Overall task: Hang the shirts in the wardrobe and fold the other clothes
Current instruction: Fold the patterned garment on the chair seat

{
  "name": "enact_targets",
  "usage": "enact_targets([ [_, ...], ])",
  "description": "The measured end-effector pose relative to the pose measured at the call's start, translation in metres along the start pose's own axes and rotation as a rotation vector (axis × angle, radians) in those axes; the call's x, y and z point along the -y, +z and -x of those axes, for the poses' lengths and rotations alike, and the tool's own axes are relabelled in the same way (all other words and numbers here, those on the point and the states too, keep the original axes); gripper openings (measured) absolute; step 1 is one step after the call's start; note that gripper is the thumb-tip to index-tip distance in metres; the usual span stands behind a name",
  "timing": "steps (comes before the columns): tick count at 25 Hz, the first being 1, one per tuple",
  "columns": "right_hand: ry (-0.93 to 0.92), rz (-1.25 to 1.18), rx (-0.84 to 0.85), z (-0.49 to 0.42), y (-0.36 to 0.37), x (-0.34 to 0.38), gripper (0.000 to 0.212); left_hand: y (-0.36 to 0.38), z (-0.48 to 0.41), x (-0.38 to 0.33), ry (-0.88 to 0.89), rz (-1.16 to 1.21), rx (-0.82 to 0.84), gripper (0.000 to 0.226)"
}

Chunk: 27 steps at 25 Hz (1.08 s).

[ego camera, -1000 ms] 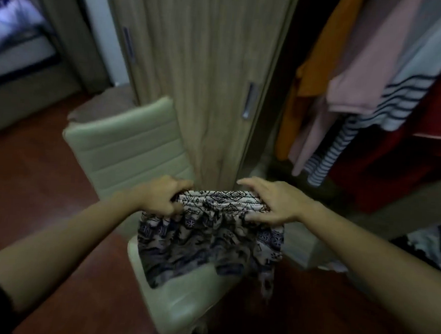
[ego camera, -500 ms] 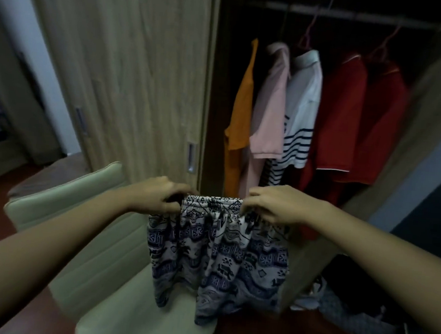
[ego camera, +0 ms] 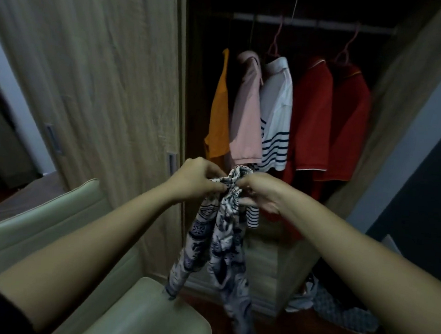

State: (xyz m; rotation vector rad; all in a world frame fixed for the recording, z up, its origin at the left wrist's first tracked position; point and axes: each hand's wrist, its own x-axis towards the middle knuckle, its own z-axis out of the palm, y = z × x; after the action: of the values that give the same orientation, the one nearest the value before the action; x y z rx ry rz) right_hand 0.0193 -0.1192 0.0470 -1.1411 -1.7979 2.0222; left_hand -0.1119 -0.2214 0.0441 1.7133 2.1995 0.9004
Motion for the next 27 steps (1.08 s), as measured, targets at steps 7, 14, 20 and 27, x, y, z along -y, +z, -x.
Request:
enact_targets([
  [7,0.002,-0.305,-0.100,-0.007,-0.007,0.021,0.027,0.005,-0.010,-0.016,-0.029,-0.015,0.045,0.047],
  [14,-0.535,1.618,-0.197,-0.020,-0.049,-0.014,0.033,0.011,-0.020,0.002,0.099,-0.265,0.361,0.064],
  [20,-0.793,1.484,-0.064,-0.027,-0.064,-0.019,0.028,0.044,-0.016,0.013,0.177,-0.559,0.024,0.027],
  [27,-0.890,1.115,-0.083,-0.021,-0.088,-0.023,0.033,0.033,-0.028,-0.008,0.417,-0.793,-0.165,0.074],
])
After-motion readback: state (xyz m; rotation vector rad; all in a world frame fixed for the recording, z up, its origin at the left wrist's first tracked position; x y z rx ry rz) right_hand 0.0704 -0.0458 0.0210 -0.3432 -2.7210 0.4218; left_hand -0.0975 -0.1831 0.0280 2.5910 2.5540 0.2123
